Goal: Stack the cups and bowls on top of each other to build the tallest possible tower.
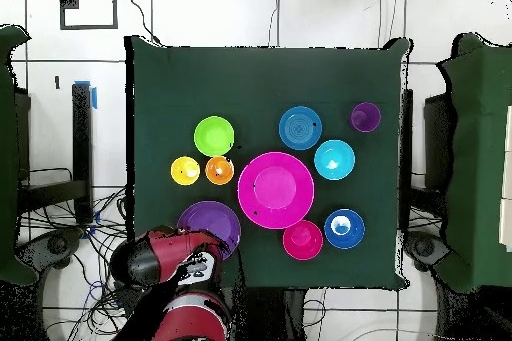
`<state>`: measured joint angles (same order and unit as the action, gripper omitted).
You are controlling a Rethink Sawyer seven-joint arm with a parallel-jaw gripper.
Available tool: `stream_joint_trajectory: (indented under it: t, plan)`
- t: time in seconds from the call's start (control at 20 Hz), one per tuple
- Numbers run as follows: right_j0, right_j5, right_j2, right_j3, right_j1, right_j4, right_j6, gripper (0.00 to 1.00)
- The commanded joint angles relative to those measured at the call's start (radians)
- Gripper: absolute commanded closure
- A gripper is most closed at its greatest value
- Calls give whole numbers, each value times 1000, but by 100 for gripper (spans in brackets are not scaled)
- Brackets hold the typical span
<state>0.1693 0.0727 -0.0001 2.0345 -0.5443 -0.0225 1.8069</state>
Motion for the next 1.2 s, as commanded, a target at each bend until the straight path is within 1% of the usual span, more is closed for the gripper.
stream_joint_trajectory:
  t: [0.05,0.4,0.7,1.2]
  plan:
    - [11,-60,35,-27,52,-6,154,0]
    - [3,-50,35,-26,46,-17,155,0]
    - [11,-69,28,-53,79,-13,158,0]
    - [14,-79,29,-60,90,-11,157,0]
